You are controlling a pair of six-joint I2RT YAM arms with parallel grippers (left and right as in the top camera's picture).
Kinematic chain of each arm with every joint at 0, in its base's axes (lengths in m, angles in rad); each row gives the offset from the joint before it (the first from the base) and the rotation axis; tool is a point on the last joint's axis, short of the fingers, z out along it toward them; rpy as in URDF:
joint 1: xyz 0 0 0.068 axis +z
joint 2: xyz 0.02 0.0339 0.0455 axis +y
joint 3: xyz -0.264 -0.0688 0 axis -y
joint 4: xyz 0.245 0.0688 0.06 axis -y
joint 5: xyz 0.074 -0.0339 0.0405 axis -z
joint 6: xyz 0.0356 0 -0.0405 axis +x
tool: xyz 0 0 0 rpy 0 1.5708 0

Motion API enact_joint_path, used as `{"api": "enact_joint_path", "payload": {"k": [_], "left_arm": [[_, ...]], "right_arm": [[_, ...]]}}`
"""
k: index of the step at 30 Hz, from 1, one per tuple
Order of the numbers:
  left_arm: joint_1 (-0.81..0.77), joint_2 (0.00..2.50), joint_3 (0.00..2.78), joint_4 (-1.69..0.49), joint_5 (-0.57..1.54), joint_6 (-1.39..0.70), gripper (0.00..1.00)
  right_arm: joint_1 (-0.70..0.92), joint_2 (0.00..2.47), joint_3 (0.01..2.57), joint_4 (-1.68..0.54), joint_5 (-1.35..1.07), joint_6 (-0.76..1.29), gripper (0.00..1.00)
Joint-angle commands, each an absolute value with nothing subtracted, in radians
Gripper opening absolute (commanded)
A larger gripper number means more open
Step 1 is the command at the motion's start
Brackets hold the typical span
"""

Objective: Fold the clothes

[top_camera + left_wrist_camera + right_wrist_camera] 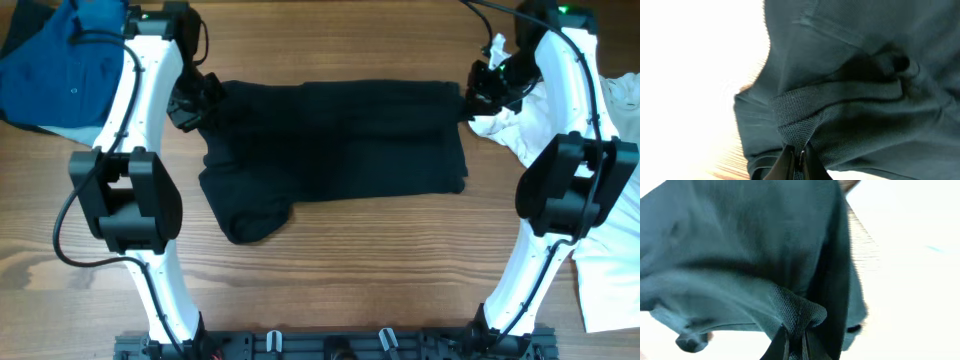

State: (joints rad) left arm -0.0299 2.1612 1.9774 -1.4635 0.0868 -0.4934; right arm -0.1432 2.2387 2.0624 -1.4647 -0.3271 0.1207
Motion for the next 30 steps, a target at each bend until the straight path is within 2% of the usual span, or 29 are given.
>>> {"api": "enact_joint_path", "payload": {"k": [1, 21, 22, 23, 24, 25, 26, 30], "left_arm": [[-0.01, 2.123, 1.967, -1.471, 0.042, -0.505, 0.04], [-0.011, 2.124, 1.885, -1.388, 0.033, -0.502, 0.04], [-0.011, 2.124, 1.885, -1.388, 0.033, -0.502, 0.06], [-0.011, 2.124, 1.885, -1.388, 0.033, -0.502, 0.16], [-0.011, 2.124, 1.885, -1.388, 0.033, -0.502, 0.54], [-0.011, 2.124, 1.885, -1.388, 0.033, -0.502, 0.71], [-0.011, 2.124, 1.885, -1.388, 0.033, -0.502, 0.7], [-0.011, 2.124, 1.885, -1.376, 0.033, -0.502, 0.65]], "right_arm": [[-0.17, 2.236, 2.052, -1.464, -0.265, 0.134, 0.04], [-0.183, 2.237, 2.003, -1.395, -0.286, 0.115, 0.04], [-0.183, 2.237, 2.003, -1.396, -0.288, 0.108, 0.13], [-0.183, 2.237, 2.003, -1.396, -0.289, 0.107, 0.35], [-0.183, 2.237, 2.003, -1.396, -0.288, 0.108, 0.62], [-0.183, 2.237, 2.003, -1.395, -0.288, 0.104, 0.81], [-0.183, 2.237, 2.003, -1.394, -0.288, 0.105, 0.87], [-0.183, 2.237, 2.003, -1.379, -0.289, 0.105, 0.88]]}}
